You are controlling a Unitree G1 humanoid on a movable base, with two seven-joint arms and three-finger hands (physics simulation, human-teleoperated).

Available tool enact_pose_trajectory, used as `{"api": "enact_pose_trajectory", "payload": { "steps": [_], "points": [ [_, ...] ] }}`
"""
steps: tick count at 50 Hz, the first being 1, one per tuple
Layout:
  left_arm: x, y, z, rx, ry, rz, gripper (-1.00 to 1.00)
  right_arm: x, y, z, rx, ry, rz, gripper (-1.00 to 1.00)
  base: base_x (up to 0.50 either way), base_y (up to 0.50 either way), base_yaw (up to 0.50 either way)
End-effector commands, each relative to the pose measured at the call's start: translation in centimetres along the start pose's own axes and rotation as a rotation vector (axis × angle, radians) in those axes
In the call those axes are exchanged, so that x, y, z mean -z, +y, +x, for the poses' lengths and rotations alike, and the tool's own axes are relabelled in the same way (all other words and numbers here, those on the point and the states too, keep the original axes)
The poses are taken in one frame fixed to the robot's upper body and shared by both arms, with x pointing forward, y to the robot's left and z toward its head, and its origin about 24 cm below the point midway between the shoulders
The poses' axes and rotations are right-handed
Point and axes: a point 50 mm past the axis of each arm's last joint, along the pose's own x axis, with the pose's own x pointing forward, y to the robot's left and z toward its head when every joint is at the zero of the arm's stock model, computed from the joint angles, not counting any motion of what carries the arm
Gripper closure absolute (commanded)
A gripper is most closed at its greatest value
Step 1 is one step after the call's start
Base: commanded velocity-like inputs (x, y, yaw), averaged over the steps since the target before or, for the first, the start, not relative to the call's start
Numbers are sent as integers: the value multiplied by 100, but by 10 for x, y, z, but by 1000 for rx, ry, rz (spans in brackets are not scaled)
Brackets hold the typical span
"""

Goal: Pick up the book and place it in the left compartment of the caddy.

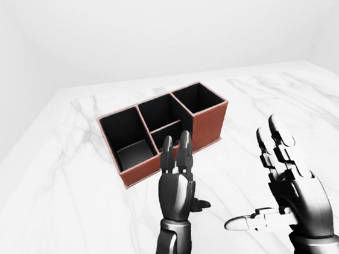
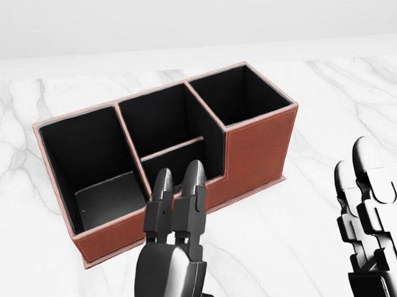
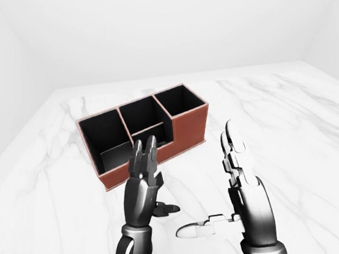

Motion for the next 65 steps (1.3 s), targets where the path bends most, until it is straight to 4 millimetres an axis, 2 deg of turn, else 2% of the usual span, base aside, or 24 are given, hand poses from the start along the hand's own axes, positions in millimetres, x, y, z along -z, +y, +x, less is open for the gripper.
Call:
{"api": "enact_pose_trajectory", "payload": {
  "steps": [1, 5, 12, 26, 40, 45, 51, 65],
  "points": [
    [26, 5, 11, -96, 82, 111, -100, 0, 0, 0, -1, 0, 1, -100, 0, 0, 0],
    [28, 11, 16, -159, 71, 176, -100, 0, 0, 0, -2, 1, 1, -100, 0, 0, 0],
    [36, 4, 13, -127, 103, 183, -100, 0, -1, -1, 0, 0, 2, -100, 0, 0, 0],
    [36, -4, 8, -88, 108, 184, -100, 0, -1, -1, 0, 0, 1, -100, 0, 0, 0],
    [53, -25, 2, 14, 171, 201, -100, 0, 0, 0, -3, 1, 0, -100, 0, 0, 0],
    [52, -26, -1, 21, 172, 200, -100, 0, 0, -1, -3, 0, 0, -100, 0, 0, 0],
    [60, -40, -6, 88, 198, 218, -100, 0, 0, 0, -4, 1, -1, -100, 0, 0, 0],
    [64, -47, -11, 127, 212, 231, -100, 0, 0, 0, -7, 1, -2, -100, 0, 0, 0]
  ]
}}
